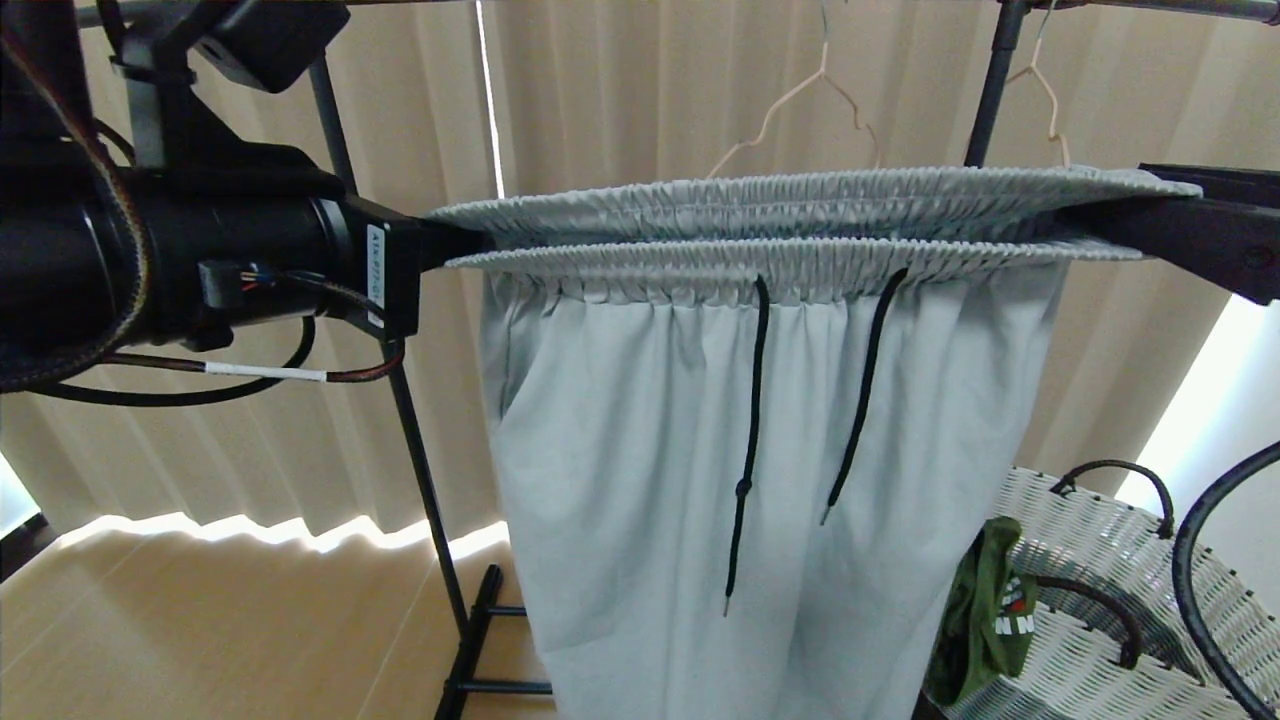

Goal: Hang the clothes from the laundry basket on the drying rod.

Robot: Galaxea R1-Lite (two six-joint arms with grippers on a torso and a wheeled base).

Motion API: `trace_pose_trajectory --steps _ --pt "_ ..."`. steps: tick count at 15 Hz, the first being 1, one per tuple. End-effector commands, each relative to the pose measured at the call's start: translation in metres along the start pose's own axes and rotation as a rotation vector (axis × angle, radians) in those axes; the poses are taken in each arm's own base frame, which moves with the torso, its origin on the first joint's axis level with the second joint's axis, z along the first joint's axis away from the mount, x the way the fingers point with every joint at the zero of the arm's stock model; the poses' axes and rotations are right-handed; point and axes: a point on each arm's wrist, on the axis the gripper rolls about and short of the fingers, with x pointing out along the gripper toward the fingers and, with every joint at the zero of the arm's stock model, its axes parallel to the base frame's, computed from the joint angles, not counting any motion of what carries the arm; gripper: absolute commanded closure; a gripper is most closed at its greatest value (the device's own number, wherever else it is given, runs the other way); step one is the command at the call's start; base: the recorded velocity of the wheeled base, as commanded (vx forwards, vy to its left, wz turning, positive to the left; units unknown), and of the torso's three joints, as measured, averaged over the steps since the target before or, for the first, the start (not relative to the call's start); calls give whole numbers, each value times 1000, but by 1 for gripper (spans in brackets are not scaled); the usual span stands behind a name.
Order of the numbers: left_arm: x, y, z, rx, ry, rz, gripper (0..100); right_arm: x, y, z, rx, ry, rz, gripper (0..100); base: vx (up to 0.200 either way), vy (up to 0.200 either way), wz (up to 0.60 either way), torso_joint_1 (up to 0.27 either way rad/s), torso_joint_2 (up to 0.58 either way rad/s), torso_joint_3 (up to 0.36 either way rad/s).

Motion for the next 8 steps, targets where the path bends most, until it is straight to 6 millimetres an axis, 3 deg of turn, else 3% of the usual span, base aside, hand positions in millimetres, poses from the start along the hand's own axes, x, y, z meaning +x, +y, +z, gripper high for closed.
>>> trace_pose_trajectory --steps 1,8 --pt "6 5 -2 -4 18 32 100 -12 3 0 -4 -16 31 0 0 0 0 0 0 0" --pt "1 14 -3 -14 15 72 100 -18 5 -1 -7 -16 72 0 0 0 0 0 0 0"
